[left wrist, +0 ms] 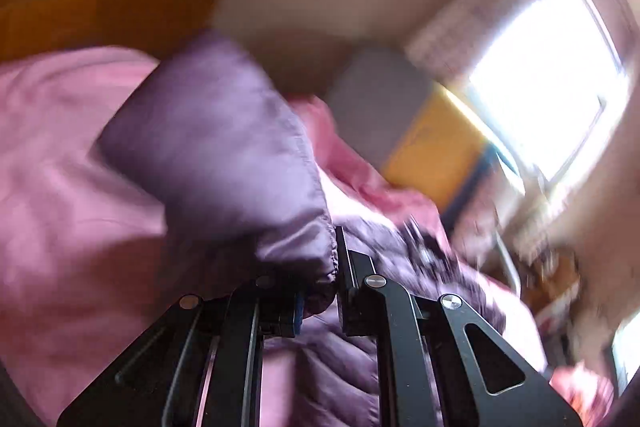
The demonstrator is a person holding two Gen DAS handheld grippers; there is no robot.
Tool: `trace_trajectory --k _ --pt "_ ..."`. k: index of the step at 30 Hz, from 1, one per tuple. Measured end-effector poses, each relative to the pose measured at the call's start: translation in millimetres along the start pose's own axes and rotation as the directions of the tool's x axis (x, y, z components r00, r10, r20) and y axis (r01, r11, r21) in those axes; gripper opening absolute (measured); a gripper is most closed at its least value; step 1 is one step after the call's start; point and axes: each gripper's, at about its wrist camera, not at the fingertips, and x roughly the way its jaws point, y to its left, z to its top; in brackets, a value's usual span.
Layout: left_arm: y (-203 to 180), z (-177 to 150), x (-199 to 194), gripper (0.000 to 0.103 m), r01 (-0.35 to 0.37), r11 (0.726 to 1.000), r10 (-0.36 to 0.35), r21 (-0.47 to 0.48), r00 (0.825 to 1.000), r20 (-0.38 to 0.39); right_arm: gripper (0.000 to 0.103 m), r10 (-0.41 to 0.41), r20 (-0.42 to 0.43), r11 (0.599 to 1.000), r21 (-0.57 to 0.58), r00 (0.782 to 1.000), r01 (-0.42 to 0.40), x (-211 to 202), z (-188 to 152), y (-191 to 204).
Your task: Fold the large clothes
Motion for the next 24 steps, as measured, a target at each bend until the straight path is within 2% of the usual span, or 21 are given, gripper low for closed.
trace_trajectory --k 4,7,10,16,24 --pt "-55 -38 38 0.012 0.032 0.987 -0.014 0.156 0.993 -0.116 0.097 0.023 0.004 1.0 0.019 1.0 -0.023 1 -1 -4" --pt "-76 -68 64 0.012 0.038 0.974 0.007 0.225 0.98 -0.199 0.097 0.039 0.01 0.999 0.032 0.999 -0.039 1 -3 -6" --pt "-85 -90 83 0.012 0.018 0.962 0.049 0.273 0.97 -0.237 0.097 0.047 0.016 0.998 0.038 0.999 -0.047 1 -5 -7" --pt "-98 -121 90 0.012 -0.029 0.933 0.123 0.358 0.962 -0.244 0.097 0.054 0.022 0.998 0.042 0.998 -0.055 1 -6 -8" --pt "-97 -124 97 0.013 -0.063 0.918 0.162 0.393 0.961 -0.224 0.098 0.054 0.022 0.998 0.041 0.998 -0.055 1 -6 -8"
